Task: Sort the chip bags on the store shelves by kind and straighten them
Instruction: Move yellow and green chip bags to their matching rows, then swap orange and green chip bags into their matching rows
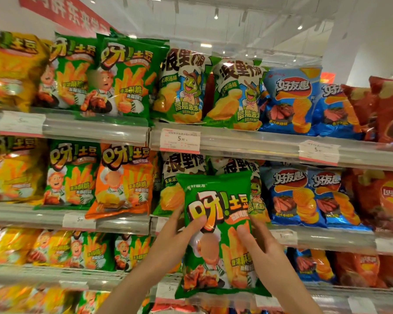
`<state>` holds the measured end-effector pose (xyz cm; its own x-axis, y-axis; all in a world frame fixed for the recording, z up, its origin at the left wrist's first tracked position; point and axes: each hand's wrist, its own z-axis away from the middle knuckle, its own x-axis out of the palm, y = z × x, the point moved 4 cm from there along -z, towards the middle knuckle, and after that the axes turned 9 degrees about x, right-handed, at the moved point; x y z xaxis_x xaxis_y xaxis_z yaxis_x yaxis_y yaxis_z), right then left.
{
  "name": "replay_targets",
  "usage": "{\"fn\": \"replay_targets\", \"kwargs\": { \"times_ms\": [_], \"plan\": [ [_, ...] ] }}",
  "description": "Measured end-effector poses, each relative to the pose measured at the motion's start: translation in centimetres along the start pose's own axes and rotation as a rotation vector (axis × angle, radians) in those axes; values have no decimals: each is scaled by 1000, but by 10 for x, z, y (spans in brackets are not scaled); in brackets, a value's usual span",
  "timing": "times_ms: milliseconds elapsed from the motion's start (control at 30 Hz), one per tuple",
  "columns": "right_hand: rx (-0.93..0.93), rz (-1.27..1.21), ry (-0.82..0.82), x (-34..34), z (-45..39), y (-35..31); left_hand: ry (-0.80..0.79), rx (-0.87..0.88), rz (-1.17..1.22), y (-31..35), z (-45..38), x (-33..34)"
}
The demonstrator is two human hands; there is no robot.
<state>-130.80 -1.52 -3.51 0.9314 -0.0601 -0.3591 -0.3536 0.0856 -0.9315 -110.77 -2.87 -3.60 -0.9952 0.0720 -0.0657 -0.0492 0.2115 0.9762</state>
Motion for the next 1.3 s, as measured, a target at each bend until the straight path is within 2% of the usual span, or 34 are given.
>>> {"fn": "replay_targets", "kwargs": {
  "times_ms": [167,300,600,767,1033,1200,1300],
  "plan": [
    [51,-116,-110,34,3,6,73,-35,-8,-12,28,-34],
    [22,-162,-214,78,6,-5,168,-49,-20,-11,54,-70],
    [-33,-110,-472,215,30,-57,455,-103,-3,-3,127,-198],
    [-108,-88,-569,314,50,-99,544,-98,-42,-3,172,-299],
    [-177,-131,-710,515,127,-175,718,-24,-78,12,260,-495],
    [-171,-96,-812,628,155,-208,736,-3,-119,5,300,-606],
    [-209,-89,-808,684,163,-232,750,34,-117,7,310,-659]
  ]
}}
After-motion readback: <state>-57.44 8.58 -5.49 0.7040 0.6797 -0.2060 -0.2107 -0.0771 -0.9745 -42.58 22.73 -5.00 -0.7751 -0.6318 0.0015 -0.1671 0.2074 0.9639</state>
